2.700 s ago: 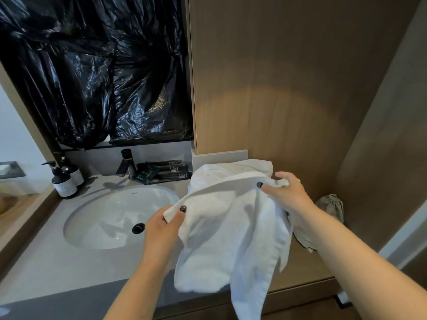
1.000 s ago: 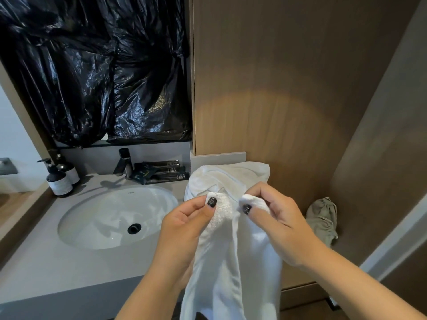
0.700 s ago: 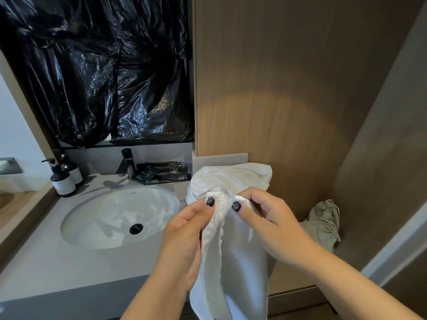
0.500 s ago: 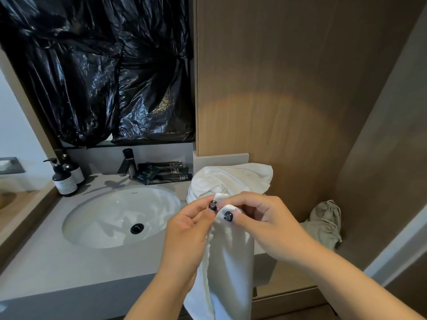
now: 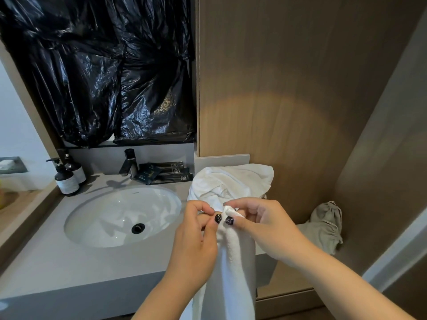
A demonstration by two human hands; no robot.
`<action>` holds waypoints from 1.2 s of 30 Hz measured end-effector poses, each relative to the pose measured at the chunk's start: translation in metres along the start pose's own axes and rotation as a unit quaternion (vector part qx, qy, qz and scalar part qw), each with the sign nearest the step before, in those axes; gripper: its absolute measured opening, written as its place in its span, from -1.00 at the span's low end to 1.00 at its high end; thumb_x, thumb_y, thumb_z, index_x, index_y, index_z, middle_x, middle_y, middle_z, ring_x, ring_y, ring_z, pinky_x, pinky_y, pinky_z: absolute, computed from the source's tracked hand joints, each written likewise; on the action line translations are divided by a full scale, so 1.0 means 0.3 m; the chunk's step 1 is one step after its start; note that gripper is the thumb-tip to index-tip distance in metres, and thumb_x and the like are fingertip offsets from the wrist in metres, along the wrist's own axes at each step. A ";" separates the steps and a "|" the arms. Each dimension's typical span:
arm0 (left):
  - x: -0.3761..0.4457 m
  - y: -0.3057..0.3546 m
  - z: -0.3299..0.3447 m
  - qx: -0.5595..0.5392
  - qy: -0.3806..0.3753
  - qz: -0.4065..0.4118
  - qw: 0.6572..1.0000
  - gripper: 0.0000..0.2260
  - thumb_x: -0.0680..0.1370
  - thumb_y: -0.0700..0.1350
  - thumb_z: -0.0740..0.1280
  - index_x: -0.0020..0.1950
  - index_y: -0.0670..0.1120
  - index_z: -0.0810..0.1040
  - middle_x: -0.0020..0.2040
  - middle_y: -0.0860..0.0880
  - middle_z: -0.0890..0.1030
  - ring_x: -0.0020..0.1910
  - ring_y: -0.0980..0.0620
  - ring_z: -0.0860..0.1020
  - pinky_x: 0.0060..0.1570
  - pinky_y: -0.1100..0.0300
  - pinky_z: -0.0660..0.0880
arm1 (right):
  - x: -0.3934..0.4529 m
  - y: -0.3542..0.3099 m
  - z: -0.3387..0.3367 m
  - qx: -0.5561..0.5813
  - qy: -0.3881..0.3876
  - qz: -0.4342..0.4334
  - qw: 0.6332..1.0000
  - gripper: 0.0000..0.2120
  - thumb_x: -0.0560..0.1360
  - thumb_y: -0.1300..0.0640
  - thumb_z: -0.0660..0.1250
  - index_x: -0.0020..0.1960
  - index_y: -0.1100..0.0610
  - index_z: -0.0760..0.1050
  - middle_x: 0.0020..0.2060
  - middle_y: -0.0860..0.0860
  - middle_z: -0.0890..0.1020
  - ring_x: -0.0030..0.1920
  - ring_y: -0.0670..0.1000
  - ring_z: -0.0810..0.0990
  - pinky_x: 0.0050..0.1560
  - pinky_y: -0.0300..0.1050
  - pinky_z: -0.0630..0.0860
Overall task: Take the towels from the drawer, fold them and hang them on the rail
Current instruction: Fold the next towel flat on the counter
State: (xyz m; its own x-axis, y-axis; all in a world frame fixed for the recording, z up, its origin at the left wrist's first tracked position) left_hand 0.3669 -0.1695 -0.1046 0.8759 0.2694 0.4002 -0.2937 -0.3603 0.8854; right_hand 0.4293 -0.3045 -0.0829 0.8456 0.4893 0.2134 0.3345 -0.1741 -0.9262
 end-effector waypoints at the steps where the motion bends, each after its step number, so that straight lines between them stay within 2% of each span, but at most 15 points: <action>1: -0.002 -0.008 0.004 0.000 -0.007 -0.007 1.000 -0.76 0.62 -0.28 0.24 -0.05 0.07 0.35 -0.48 0.10 0.50 -0.49 0.19 0.38 -0.42 0.39 0.27 | -0.006 0.002 0.000 -0.019 -0.001 -0.003 1.000 -0.86 0.50 0.17 0.45 -0.10 -0.08 0.66 -0.43 -0.15 0.52 -0.40 -0.19 0.39 -0.34 -0.37 0.32; 3: -0.005 -0.027 0.014 -0.017 -0.015 -0.028 0.999 -0.68 0.61 -0.31 0.24 -0.10 0.14 0.37 -0.48 0.10 0.48 -0.50 0.19 0.35 -0.42 0.37 0.27 | -0.022 -0.004 -0.006 -0.099 0.014 -0.027 0.995 -0.85 0.52 0.17 0.41 -0.12 -0.09 0.61 -0.41 -0.14 0.51 -0.38 -0.16 0.41 -0.33 -0.32 0.32; 5: -0.009 -0.033 0.018 -0.041 0.001 -0.034 0.999 -0.68 0.60 -0.28 0.28 -0.13 0.16 0.41 -0.41 0.11 0.55 -0.45 0.19 0.43 -0.39 0.38 0.32 | -0.038 -0.034 -0.011 -0.179 0.044 -0.072 0.980 -0.81 0.53 0.19 0.37 -0.09 -0.12 0.56 -0.32 -0.16 0.55 -0.28 -0.11 0.49 -0.28 -0.32 0.36; 9: -0.028 -0.035 0.027 -0.032 0.036 0.006 0.999 -0.80 0.59 -0.13 0.32 -0.02 0.21 0.47 -0.09 0.17 0.64 -0.07 0.17 0.61 -0.13 0.42 0.45 | -0.037 -0.105 -0.048 -0.185 0.086 -0.110 0.973 -0.79 0.54 0.27 0.33 -0.03 -0.05 0.53 -0.21 -0.26 0.56 -0.12 -0.18 0.52 -0.21 -0.43 0.36; 11: -0.034 -0.064 0.036 -0.014 0.032 0.011 0.999 -0.71 0.58 -0.19 0.34 0.03 0.25 0.47 -0.01 0.20 0.63 0.02 0.18 0.60 -0.05 0.44 0.44 | -0.028 -0.141 -0.083 -0.197 0.105 -0.127 0.966 -0.80 0.54 0.29 0.32 -0.01 -0.02 0.54 -0.16 -0.22 0.58 -0.09 -0.18 0.52 -0.18 -0.45 0.36; 15: -0.030 -0.179 0.031 0.007 0.037 -0.026 0.999 -0.54 0.55 -0.32 0.34 -0.04 0.31 0.39 -0.05 0.20 0.60 -0.05 0.18 0.58 -0.10 0.44 0.44 | -0.016 -0.200 -0.175 -0.228 0.178 -0.153 0.945 -0.88 0.54 0.25 0.34 0.00 0.06 0.57 -0.11 -0.11 0.51 -0.09 -0.12 0.47 -0.13 -0.39 0.36; 17: -0.022 -0.205 0.039 0.055 0.013 -0.003 0.998 -0.52 0.52 -0.41 0.30 -0.12 0.25 0.45 -0.11 0.18 0.58 -0.05 0.21 0.56 -0.11 0.45 0.42 | -0.003 -0.212 -0.215 -0.250 0.199 -0.140 0.937 -0.91 0.54 0.20 0.36 0.01 0.05 0.59 -0.08 -0.12 0.41 -0.02 -0.17 0.42 -0.09 -0.46 0.37; 19: -0.011 -0.202 0.052 0.093 0.001 0.035 0.995 -0.51 0.50 -0.45 0.28 -0.07 0.21 0.55 -0.07 0.23 0.57 0.03 0.27 0.53 -0.01 0.44 0.42 | 0.011 -0.216 -0.243 -0.271 0.200 -0.122 0.934 -0.92 0.56 0.17 0.34 0.03 0.03 0.56 -0.05 -0.12 0.44 0.04 -0.22 0.41 -0.08 -0.53 0.34; 21: 0.000 -0.202 0.076 0.097 -0.014 0.037 0.994 -0.59 0.54 -0.32 0.33 0.08 0.23 0.57 0.11 0.26 0.55 0.16 0.36 0.47 0.16 0.38 0.41 | 0.018 -0.221 -0.255 -0.263 0.193 -0.112 0.939 -0.93 0.58 0.17 0.31 0.02 0.03 0.52 -0.02 -0.10 0.51 0.03 -0.25 0.44 -0.09 -0.54 0.33; 23: 0.014 -0.215 0.105 0.111 -0.033 -0.001 0.993 -0.72 0.51 -0.03 0.41 0.17 0.26 0.55 0.23 0.29 0.47 0.25 0.36 0.40 0.30 0.25 0.37 | 0.018 -0.231 -0.266 -0.240 0.195 -0.113 0.944 -0.92 0.58 0.20 0.29 0.00 0.04 0.51 -0.06 -0.11 0.56 -0.03 -0.22 0.48 -0.12 -0.51 0.36; 26: 0.041 -0.229 0.153 0.182 -0.067 -0.018 0.981 -0.55 0.33 0.31 0.38 0.18 0.23 0.55 0.25 0.24 0.37 0.33 0.17 0.34 0.38 0.09 0.30 | 0.016 -0.252 -0.288 -0.221 0.208 -0.120 0.945 -0.92 0.58 0.20 0.29 -0.02 0.04 0.50 -0.14 -0.12 0.57 -0.15 -0.20 0.50 -0.20 -0.45 0.39; 29: 0.049 -0.272 0.214 0.265 -0.113 -0.056 0.956 -0.49 0.30 0.43 0.33 0.17 0.25 0.57 0.34 0.22 0.28 0.41 0.12 0.25 0.39 0.05 0.23 | 0.008 -0.270 -0.326 -0.207 0.245 -0.129 0.938 -0.91 0.57 0.22 0.30 -0.04 0.04 0.51 -0.19 -0.12 0.57 -0.21 -0.22 0.50 -0.27 -0.46 0.39; 32: 0.048 -0.322 0.257 0.330 -0.119 -0.058 0.934 -0.64 0.44 0.30 0.30 0.16 0.22 0.61 0.35 0.17 0.30 0.42 0.08 0.28 0.31 0.11 0.26 | -0.012 -0.280 -0.373 -0.199 0.281 -0.137 0.929 -0.90 0.56 0.24 0.31 -0.07 0.06 0.53 -0.21 -0.14 0.57 -0.24 -0.28 0.50 -0.27 -0.49 0.39; 34: 0.051 -0.337 0.274 0.334 -0.124 -0.042 0.933 -0.78 0.53 0.12 0.26 0.06 0.13 0.64 0.18 0.11 0.46 0.26 0.02 0.43 0.12 0.14 0.35 | -0.028 -0.275 -0.414 -0.191 0.299 -0.136 0.925 -0.89 0.56 0.24 0.31 -0.07 0.06 0.54 -0.20 -0.15 0.58 -0.22 -0.29 0.51 -0.24 -0.50 0.39; 36: 0.056 -0.344 0.275 0.316 -0.136 -0.030 0.938 -0.83 0.58 0.04 0.25 -0.04 0.07 0.63 -0.02 0.07 0.54 0.05 0.00 0.52 -0.07 0.19 0.36 | -0.045 -0.259 -0.468 -0.188 0.316 -0.131 0.921 -0.90 0.56 0.22 0.31 -0.06 0.04 0.55 -0.17 -0.15 0.59 -0.17 -0.26 0.53 -0.22 -0.50 0.41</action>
State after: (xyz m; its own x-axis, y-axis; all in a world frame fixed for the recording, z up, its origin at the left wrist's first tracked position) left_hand 0.4433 -0.2014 -0.2089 0.9743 0.0990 0.2023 -0.0300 -0.8332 0.5522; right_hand 0.4502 -0.4175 0.0298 0.7491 -0.0170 0.6622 0.5812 -0.4627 -0.6694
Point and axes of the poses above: each hand's wrist, its own x-axis towards the middle knuckle, its own z-axis out of the palm, y = z × x, the point moved 7 cm from there along x, towards the middle knuckle
